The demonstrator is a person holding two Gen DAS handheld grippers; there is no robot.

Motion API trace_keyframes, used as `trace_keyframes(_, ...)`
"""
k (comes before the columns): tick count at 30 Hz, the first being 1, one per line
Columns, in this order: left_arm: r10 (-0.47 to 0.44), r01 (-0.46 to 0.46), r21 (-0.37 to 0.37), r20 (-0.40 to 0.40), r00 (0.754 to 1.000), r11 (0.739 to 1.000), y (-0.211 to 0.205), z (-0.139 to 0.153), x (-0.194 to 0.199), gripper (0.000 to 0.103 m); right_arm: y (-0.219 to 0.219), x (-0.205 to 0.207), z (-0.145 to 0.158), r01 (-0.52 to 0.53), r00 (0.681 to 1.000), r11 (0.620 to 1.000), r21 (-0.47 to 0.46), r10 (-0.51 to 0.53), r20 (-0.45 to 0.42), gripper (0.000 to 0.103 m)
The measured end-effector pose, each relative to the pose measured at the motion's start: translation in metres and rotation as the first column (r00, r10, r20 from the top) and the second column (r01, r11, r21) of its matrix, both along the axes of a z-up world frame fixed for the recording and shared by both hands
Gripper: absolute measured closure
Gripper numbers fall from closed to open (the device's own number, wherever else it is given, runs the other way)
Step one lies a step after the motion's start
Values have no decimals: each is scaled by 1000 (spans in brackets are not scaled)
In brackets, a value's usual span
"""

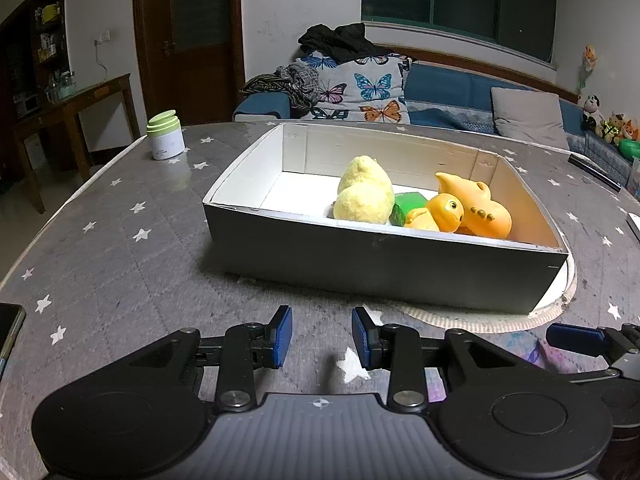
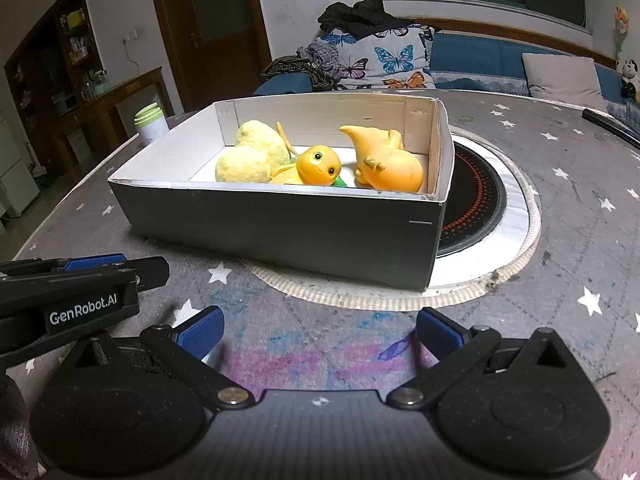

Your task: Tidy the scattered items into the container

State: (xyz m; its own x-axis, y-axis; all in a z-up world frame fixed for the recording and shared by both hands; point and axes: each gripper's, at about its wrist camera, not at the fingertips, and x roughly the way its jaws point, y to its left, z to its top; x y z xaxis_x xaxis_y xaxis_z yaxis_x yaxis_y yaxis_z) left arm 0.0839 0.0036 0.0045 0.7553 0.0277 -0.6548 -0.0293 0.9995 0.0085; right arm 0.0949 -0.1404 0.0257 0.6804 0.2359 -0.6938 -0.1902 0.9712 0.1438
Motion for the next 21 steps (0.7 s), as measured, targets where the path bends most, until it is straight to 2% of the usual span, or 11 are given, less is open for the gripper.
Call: trace_keyframes(21, -8, 8, 8, -2, 1000, 1000, -3, 1, 14, 67, 1, 11, -2, 9, 1000, 1000, 3, -9, -19, 0)
